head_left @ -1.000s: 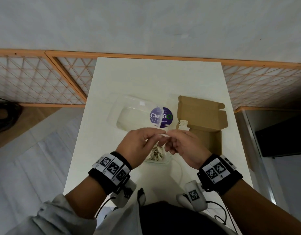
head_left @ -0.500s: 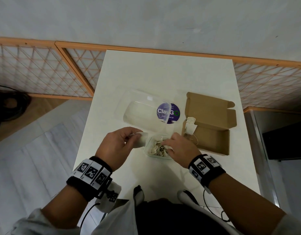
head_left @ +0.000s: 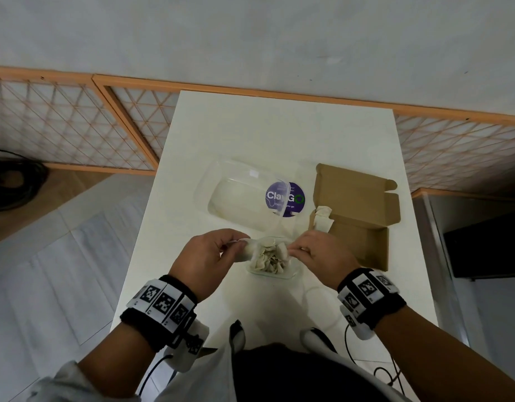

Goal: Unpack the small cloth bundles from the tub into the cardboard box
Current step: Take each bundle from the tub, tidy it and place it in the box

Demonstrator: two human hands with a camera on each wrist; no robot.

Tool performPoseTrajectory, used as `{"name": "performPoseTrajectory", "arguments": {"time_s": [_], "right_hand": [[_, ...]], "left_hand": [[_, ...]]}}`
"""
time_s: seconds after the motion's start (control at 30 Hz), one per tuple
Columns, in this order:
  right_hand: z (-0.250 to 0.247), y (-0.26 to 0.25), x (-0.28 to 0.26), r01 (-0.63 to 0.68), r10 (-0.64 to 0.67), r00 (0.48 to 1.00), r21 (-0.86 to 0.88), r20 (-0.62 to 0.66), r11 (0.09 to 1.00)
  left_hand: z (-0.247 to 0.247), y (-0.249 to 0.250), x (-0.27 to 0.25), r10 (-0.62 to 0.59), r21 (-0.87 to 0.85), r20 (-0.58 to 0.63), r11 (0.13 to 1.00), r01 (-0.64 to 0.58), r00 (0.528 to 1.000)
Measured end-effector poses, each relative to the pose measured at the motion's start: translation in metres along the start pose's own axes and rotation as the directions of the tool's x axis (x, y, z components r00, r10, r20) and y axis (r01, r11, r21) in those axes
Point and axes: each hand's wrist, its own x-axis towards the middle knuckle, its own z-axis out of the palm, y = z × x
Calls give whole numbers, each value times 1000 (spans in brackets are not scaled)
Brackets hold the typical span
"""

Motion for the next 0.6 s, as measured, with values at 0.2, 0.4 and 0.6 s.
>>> {"name": "performPoseTrajectory", "arguments": {"time_s": [0.2, 0.4, 0.6], "right_hand": [[-43, -14, -21, 95, -80, 991, 138, -111, 986], [-79, -36, -46, 112, -35, 972, 327, -232, 938], [-107, -56, -64, 152, -21, 946, 386, -324, 910]], "left_hand": [[5, 6, 6, 2, 15, 89, 1000, -3, 996], [9, 31, 8, 133, 69, 216, 986, -151, 967], [14, 75, 17, 292, -12, 269, 954, -300, 918]]}}
